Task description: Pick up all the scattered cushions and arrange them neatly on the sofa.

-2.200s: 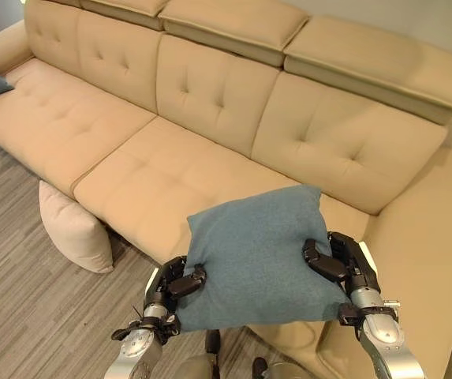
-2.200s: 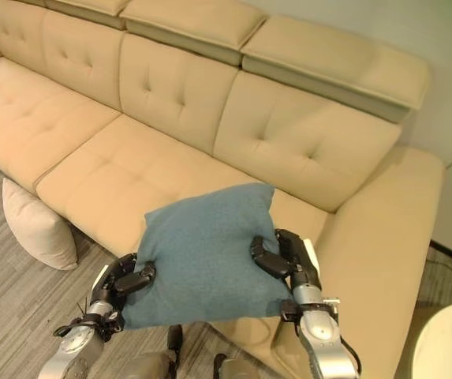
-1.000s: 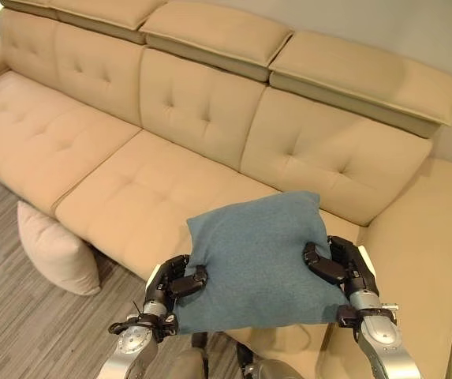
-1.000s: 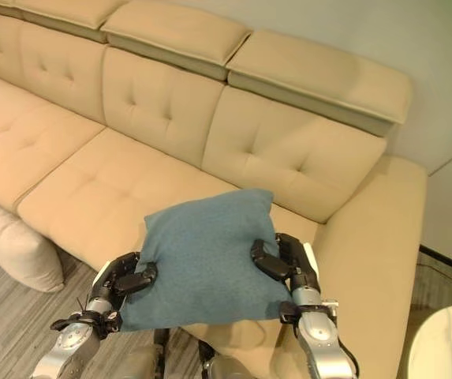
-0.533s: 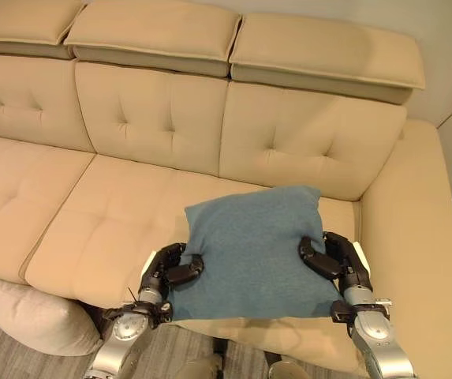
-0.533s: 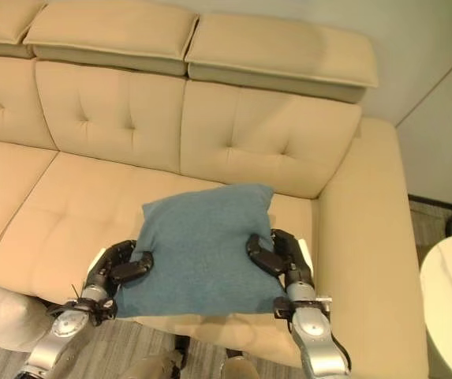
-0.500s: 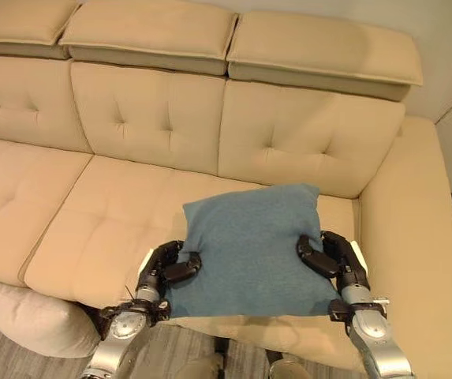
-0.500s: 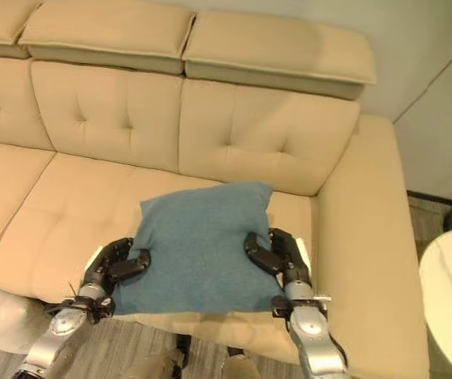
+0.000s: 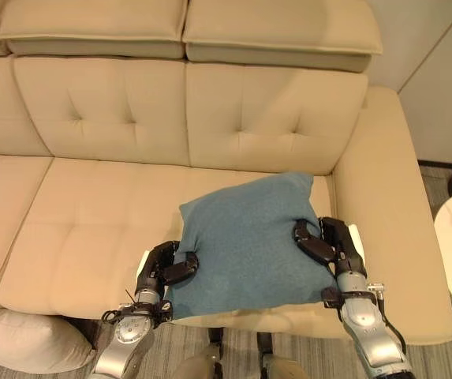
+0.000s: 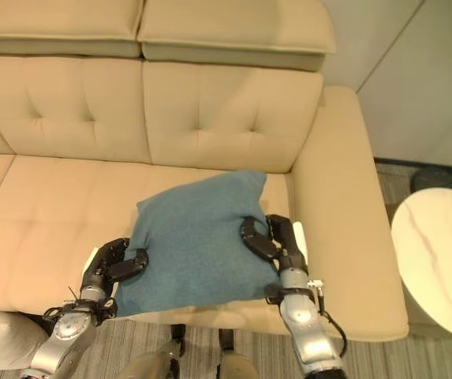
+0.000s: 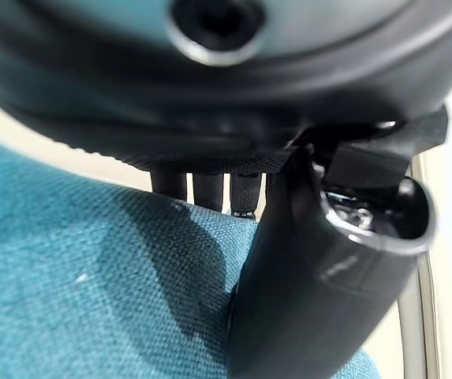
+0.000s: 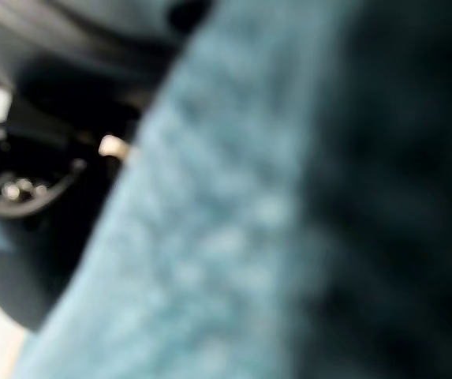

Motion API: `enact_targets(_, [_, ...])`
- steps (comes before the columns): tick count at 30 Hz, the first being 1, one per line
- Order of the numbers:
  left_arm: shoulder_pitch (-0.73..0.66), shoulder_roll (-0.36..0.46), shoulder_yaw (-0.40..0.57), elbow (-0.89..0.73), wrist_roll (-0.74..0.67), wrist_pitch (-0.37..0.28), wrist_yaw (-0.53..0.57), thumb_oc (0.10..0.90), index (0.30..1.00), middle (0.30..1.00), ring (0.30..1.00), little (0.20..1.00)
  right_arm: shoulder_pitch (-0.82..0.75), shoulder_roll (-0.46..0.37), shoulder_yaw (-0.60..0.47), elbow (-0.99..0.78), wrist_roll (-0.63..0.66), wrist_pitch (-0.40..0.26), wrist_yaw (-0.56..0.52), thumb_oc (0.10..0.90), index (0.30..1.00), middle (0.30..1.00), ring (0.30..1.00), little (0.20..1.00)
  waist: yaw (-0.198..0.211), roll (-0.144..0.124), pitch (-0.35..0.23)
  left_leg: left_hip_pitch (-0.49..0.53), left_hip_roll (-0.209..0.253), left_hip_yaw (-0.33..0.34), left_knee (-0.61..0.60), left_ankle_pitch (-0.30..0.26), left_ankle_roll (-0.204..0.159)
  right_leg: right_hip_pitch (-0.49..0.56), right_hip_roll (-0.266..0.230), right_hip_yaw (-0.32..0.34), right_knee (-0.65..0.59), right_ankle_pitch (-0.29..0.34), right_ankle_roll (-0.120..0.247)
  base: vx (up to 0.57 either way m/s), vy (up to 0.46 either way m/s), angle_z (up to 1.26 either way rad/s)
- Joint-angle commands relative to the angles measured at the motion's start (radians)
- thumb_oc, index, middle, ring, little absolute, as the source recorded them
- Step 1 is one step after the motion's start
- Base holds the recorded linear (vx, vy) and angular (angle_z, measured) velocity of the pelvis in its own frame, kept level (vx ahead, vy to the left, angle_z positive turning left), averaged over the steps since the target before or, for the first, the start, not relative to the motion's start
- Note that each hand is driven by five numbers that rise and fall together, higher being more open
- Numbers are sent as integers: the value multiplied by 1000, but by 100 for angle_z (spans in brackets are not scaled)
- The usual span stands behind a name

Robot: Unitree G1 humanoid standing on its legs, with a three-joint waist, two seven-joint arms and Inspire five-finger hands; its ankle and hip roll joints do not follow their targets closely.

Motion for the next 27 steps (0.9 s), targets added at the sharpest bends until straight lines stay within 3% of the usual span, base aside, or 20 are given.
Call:
enact_targets(1, [-190, -52, -13, -227, 81, -243, 31, 400, 300, 300, 300, 300, -169, -42, 27, -183, -94, -165, -90, 400, 300, 300, 300, 300, 10, 23, -110, -16, 1, -31, 0, -124, -11, -36, 39, -17, 35, -65, 1, 0, 0, 0])
enact_targets(6, [-310, -50, -12, -282, 142, -277, 106, 400, 300, 300, 300, 300, -239, -65, 23, -216, -141, -170, -152, 400, 300, 300, 300, 300, -1, 36, -108, -16, 1, -41, 0, -127, -13, -29, 48, -3, 14, -67, -7, 14, -5, 0])
enact_targets(13, [-442, -38, 20, -388, 260, -315, 236, 400, 300, 300, 300, 300, -312, -69, -2, -335, -219, -201, -238, 400, 300, 300, 300, 300, -12, 29, -120, 43, 4, -46, 0, -152, -18, 43, 48, 6, -20, -78, -11, 65, -15, 0])
enact_targets(16, [-542, -37, -10, -340, 274, -306, 268, 400, 300, 300, 300, 300, -384, -79, 17, -307, -252, -180, -288, 400, 300, 300, 300, 300, -13, 30, -119, 53, 5, -48, 0, -157, -21, 51, 45, 4, -21, -83, -7, 46, -11, 0])
enact_targets(21, [-777, -37, -101, -133, 297, -276, 316, 400, 300, 300, 300, 300, -613, -120, 90, -132, -289, -109, -382, 400, 300, 300, 300, 300, -14, 31, -95, 14, 2, -52, 0, -146, -26, 8, 45, 2, -21, -70, 3, -94, -9, 2])
enact_targets(22, [-832, -41, -126, -77, 297, -270, 325, 400, 300, 300, 300, 300, -680, -134, 113, -75, -282, -94, -401, 400, 300, 300, 300, 300, -14, 31, -88, -4, 1, -52, 0, -141, -27, -11, 46, 4, -21, -64, 4, -212, -12, 7])
enact_targets(23, [-975, -42, -188, 69, 288, -247, 344, 400, 300, 300, 300, 300, -844, -160, 174, 65, -253, -67, -436, 400, 300, 300, 300, 300, -12, 27, -64, -56, -3, -52, 0, -122, -32, -64, 49, 8, -21, -42, 11, -213, -12, 9])
enact_targets(27, [-1178, -58, -241, 283, 261, -227, 366, 400, 300, 300, 300, 300, -1066, -165, 247, 275, -193, -33, -478, 400, 300, 300, 300, 300, -6, 20, -45, -139, -9, -55, 0, -89, -43, -149, 64, 9, -21, -10, 19, -136, -36, -2])
